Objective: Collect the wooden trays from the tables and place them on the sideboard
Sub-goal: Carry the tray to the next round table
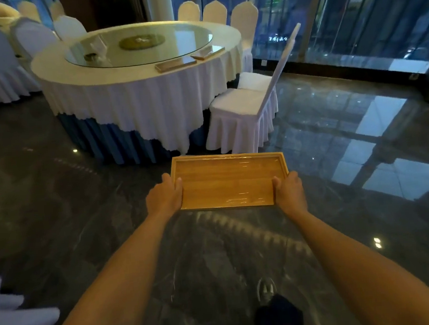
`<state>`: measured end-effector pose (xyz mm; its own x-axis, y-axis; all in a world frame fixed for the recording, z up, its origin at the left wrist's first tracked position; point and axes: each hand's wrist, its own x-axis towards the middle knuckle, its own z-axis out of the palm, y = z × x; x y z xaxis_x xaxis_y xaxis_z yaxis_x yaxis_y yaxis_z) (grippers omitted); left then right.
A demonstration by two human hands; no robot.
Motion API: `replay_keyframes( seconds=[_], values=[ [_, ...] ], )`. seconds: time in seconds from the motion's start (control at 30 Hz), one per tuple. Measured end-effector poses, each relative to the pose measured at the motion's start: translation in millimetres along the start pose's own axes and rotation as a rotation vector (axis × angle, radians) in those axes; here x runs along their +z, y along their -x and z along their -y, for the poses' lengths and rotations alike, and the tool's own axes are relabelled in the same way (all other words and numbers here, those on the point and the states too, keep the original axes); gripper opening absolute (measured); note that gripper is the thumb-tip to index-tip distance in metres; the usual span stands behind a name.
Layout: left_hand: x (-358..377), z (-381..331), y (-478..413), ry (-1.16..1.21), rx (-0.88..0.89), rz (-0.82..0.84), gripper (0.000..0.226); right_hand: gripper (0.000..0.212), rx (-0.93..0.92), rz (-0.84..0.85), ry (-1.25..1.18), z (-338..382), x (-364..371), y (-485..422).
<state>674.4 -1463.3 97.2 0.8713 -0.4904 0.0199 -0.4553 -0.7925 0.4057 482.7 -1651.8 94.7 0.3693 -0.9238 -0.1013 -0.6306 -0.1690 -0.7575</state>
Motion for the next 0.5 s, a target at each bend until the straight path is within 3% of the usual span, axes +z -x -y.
replay_keyframes(
  seconds=[0.27,0.5],
  values=[
    [30,-88,-201,-0.008,-0.120,-0.076,0.029,0.039,-0.114,0.085,-0.045,71,34,-241],
    [24,-113,-361,-0.045,-0.195,-0.126,0.035,0.037,-0.184,0.164,-0.042,150,89,-396]
  ],
)
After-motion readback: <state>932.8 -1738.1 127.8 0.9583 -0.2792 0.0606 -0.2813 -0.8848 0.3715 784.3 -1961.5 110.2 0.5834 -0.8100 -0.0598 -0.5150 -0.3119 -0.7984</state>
